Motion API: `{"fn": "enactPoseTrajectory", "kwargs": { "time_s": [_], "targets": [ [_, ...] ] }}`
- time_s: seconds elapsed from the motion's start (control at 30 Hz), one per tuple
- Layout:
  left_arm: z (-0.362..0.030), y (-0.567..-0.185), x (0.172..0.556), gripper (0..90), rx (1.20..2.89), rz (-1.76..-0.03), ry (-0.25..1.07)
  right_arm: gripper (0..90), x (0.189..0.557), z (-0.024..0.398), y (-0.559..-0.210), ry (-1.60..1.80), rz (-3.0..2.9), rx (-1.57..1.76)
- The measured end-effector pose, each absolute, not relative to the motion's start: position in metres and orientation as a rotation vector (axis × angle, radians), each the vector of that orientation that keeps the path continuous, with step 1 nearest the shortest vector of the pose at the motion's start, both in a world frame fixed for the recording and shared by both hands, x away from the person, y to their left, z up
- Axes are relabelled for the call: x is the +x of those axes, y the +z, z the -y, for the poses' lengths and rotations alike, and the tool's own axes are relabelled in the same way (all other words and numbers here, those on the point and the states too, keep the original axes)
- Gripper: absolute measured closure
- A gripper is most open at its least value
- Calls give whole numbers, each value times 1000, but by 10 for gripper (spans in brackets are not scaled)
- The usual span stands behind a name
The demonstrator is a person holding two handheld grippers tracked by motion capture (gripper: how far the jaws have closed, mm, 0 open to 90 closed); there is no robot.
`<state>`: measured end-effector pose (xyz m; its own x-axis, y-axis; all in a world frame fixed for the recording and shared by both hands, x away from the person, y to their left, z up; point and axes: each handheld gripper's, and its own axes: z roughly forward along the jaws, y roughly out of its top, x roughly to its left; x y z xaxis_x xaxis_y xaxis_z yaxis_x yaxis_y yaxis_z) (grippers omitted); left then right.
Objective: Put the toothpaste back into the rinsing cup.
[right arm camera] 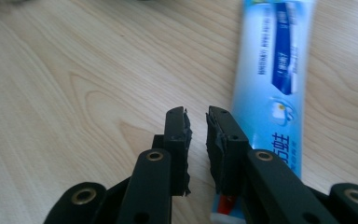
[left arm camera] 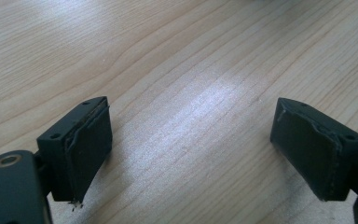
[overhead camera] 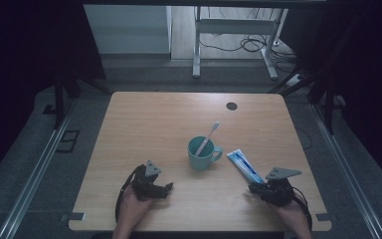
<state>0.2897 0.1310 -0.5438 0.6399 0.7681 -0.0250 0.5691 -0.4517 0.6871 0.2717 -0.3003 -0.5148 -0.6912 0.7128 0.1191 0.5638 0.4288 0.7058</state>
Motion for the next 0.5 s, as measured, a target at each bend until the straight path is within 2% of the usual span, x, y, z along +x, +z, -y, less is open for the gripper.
{"fn": "enactPoseTrajectory", "kwargs": {
  "time_s": [0.5],
  "targets": [
    [-131, -544, 290, 128, 2185, -1037, 381, 702, 277, 324, -516, 1110, -2429, 1183]
  ]
}}
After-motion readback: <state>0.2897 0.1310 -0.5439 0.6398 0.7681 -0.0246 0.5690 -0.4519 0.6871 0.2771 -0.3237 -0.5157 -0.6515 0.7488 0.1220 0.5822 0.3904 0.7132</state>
